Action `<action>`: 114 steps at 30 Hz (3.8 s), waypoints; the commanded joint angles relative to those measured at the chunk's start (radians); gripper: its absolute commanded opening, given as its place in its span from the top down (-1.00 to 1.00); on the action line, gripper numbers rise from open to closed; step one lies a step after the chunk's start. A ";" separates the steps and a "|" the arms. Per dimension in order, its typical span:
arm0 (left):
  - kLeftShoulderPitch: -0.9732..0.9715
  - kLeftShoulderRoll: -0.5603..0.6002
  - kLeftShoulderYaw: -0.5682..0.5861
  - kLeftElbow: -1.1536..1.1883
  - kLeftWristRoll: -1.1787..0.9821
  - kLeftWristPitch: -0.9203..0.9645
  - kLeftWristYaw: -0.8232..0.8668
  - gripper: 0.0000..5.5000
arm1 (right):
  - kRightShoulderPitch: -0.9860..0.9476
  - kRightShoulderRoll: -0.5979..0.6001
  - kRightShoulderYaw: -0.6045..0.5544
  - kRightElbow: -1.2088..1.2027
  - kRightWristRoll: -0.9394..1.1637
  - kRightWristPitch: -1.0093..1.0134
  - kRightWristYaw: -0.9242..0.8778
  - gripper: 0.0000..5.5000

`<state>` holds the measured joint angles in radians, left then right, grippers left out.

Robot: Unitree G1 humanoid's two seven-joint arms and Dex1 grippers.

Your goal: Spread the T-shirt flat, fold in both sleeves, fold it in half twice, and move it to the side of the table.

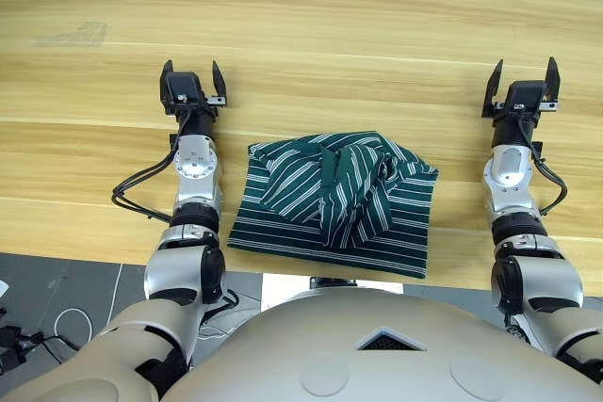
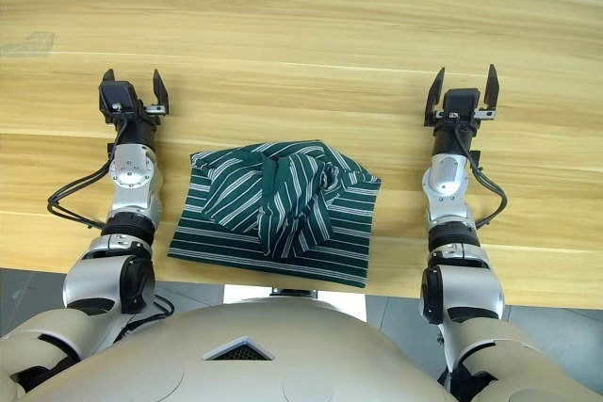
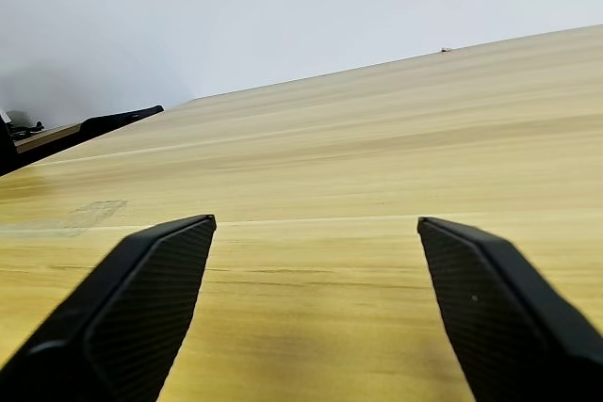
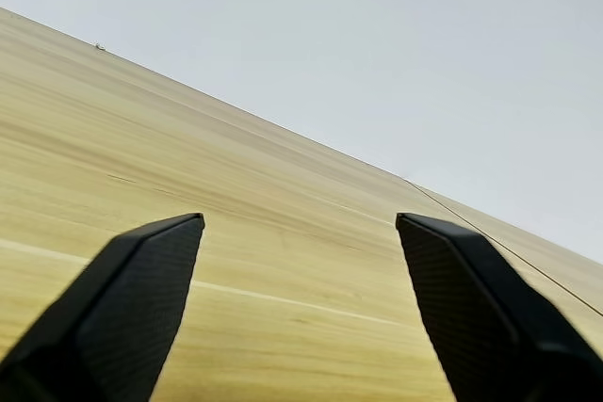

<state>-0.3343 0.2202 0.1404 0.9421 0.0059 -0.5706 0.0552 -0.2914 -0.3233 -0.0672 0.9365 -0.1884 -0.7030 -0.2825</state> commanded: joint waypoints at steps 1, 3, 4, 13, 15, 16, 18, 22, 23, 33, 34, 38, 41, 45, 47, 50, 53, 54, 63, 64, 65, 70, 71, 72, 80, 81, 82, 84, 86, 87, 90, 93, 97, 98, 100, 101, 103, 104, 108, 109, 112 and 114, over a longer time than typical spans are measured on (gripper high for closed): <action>-0.023 -0.003 0.003 0.010 -0.003 0.000 -0.009 -0.45 | 0.000 -0.003 0.007 0.003 -0.014 -0.009 -0.004 -0.38; -0.022 -0.002 0.003 0.009 -0.004 -0.001 -0.009 -0.45 | 0.001 -0.002 0.007 0.001 -0.015 -0.010 -0.004 -0.38; -0.022 -0.002 0.003 0.009 -0.004 0.000 -0.009 -0.45 | 0.004 0.000 0.006 -0.003 -0.013 -0.012 0.001 -0.38; -0.008 0.002 0.007 0.008 -0.009 -0.007 -0.011 -0.45 | 0.031 0.025 0.047 -0.052 -0.058 -0.020 -0.005 -0.38; -0.006 0.001 0.007 0.007 -0.011 -0.009 -0.014 -0.45 | 0.026 0.025 0.048 -0.047 -0.062 -0.019 -0.006 -0.38; -0.005 0.001 0.006 0.006 -0.011 -0.010 -0.016 -0.45 | 0.025 0.024 0.049 -0.045 -0.064 -0.018 -0.006 -0.38; -0.006 -0.001 0.006 0.004 -0.016 -0.014 -0.024 -0.45 | 0.022 0.023 0.049 -0.041 -0.065 -0.018 -0.008 -0.38; -0.007 -0.003 0.006 0.003 -0.016 -0.020 -0.034 -0.45 | 0.020 0.021 0.048 -0.035 -0.068 -0.018 -0.012 -0.38; -0.006 -0.003 0.005 0.003 -0.015 -0.022 -0.035 -0.45 | 0.019 0.021 0.049 -0.034 -0.069 -0.018 -0.013 -0.38; -0.008 -0.004 -0.003 0.003 0.004 -0.046 -0.015 -0.45 | 0.016 0.020 0.049 -0.028 -0.068 -0.016 -0.013 -0.38; -0.008 -0.004 -0.003 0.005 0.004 -0.047 -0.015 -0.45 | 0.016 0.020 0.049 -0.028 -0.068 -0.016 -0.014 -0.38; -0.014 -0.005 -0.004 0.010 0.004 -0.047 -0.014 -0.45 | 0.014 0.019 0.047 -0.025 -0.067 -0.014 -0.015 -0.38; -0.015 -0.005 -0.004 0.010 0.004 -0.046 -0.014 -0.45 | 0.013 0.019 0.047 -0.023 -0.067 -0.015 -0.016 -0.38; -0.022 -0.004 0.000 0.019 0.000 -0.042 -0.014 -0.45 | 0.096 0.054 0.055 -0.161 -0.045 -0.023 0.008 -0.38; -0.025 0.000 0.006 0.027 -0.004 -0.041 -0.010 -0.45 | 0.219 0.100 0.092 -0.359 -0.048 -0.014 0.030 -0.38; -0.029 0.005 0.011 0.033 -0.008 -0.041 -0.010 -0.45 | 0.424 0.145 0.170 -0.662 -0.114 0.036 0.065 -0.38; -0.033 0.007 0.014 0.043 -0.010 -0.042 -0.009 -0.45 | 0.559 0.144 0.207 -0.887 -0.116 0.113 0.136 -0.38; -0.035 0.006 0.014 0.046 -0.010 -0.042 -0.009 -0.45 | 0.588 0.142 0.211 -0.938 -0.105 0.138 0.158 -0.38; -0.058 -0.005 0.008 0.065 -0.006 -0.035 -0.019 -0.45 | 0.905 0.125 0.422 -1.228 -0.114 0.281 0.341 -0.38; -0.060 -0.008 0.008 0.064 -0.011 -0.034 -0.029 -0.45 | 0.926 0.125 0.452 -1.212 -0.144 0.282 0.339 -0.38; -0.063 -0.012 0.007 0.064 -0.016 -0.032 -0.039 -0.45 | 0.940 0.125 0.475 -1.194 -0.173 0.283 0.334 -0.38; -0.082 -0.027 0.009 0.069 -0.024 -0.019 -0.061 -0.45 | 0.962 0.121 0.530 -1.111 -0.264 0.299 0.309 -0.38; -0.086 -0.029 0.008 0.072 -0.022 -0.018 -0.060 -0.45 | 0.964 0.114 0.531 -1.107 -0.274 0.300 0.309 -0.38; -0.091 -0.031 0.008 0.074 -0.019 -0.016 -0.060 -0.45 | 0.969 0.105 0.534 -1.107 -0.280 0.298 0.312 -0.38; -0.122 -0.032 0.005 0.108 -0.027 -0.034 -0.111 -0.45 | 0.995 -0.009 0.548 -1.149 -0.207 0.218 0.382 -0.38; -0.119 -0.039 0.006 0.095 -0.055 -0.057 -0.181 -0.45 | 0.991 -0.016 0.538 -1.160 -0.183 0.213 0.388 -0.38; -0.100 -0.047 0.000 0.054 -0.090 -0.091 -0.264 -0.45 | 0.983 -0.018 0.525 -1.166 -0.166 0.212 0.388 -0.38; -0.050 -0.058 -0.013 -0.044 -0.152 -0.144 -0.389 -0.45 | 0.969 -0.018 0.511 -1.165 -0.159 0.210 0.384 -0.38; 0.010 -0.069 -0.012 -0.174 -0.238 -0.128 -0.492 -0.45 | 0.974 -0.023 0.516 -1.189 -0.137 0.208 0.397 -0.38; 0.047 -0.074 -0.014 -0.246 -0.277 -0.106 -0.528 -0.45 | 0.982 -0.030 0.520 -1.207 -0.121 0.209 0.411 -0.38; 0.097 -0.082 -0.018 -0.321 -0.290 -0.071 -0.546 -0.45 | 0.997 -0.058 0.533 -1.247 -0.077 0.229 0.464 -0.38; 0.097 -0.084 -0.027 -0.329 -0.280 -0.049 -0.561 -0.45 | 0.992 -0.073 0.561 -1.255 -0.058 0.264 0.521 -0.38; 0.094 -0.074 -0.047 -0.366 -0.313 0.004 -0.643 -0.45 | 0.949 -0.029 0.610 -1.220 -0.073 0.336 0.555 -0.38; 0.084 -0.074 -0.046 -0.357 -0.312 0.012 -0.650 -0.45 | 0.938 -0.016 0.628 -1.200 -0.083 0.348 0.559 -0.38; 0.055 -0.080 -0.043 -0.324 -0.299 0.020 -0.646 -0.45 | 0.911 0.010 0.656 -1.143 -0.125 0.360 0.544 -0.38; 0.044 -0.083 -0.042 -0.311 -0.294 0.021 -0.642 -0.45 | 0.893 0.026 0.667 -1.107 -0.143 0.361 0.531 -0.38; 0.029 -0.087 -0.040 -0.292 -0.288 0.018 -0.637 -0.45 | 0.861 0.056 0.676 -1.047 -0.162 0.361 0.508 -0.38; 0.024 -0.088 -0.039 -0.284 -0.287 0.017 -0.637 -0.45 | 0.846 0.075 0.681 -1.008 -0.175 0.358 0.487 -0.38; 0.011 -0.088 -0.036 -0.249 -0.285 0.012 -0.636 -0.45 | 0.831 0.098 0.708 -0.940 -0.211 0.333 0.445 -0.38; 0.010 -0.089 -0.037 -0.245 -0.285 0.011 -0.637 -0.45 | 0.832 0.095 0.710 -0.939 -0.213 0.328 0.443 -0.38; 0.012 -0.092 -0.043 -0.239 -0.281 0.008 -0.641 -0.45 | 0.838 0.090 0.714 -0.945 -0.225 0.323 0.436 -0.38; 0.015 -0.092 -0.043 -0.237 -0.279 0.008 -0.644 -0.45 | 0.841 0.085 0.713 -0.958 -0.245 0.316 0.422 -0.38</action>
<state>-0.3004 0.1311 0.0997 0.6990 -0.2788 -0.5640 -0.5816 0.5241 -0.2487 0.5959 -0.0581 -0.3673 -0.4293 0.1540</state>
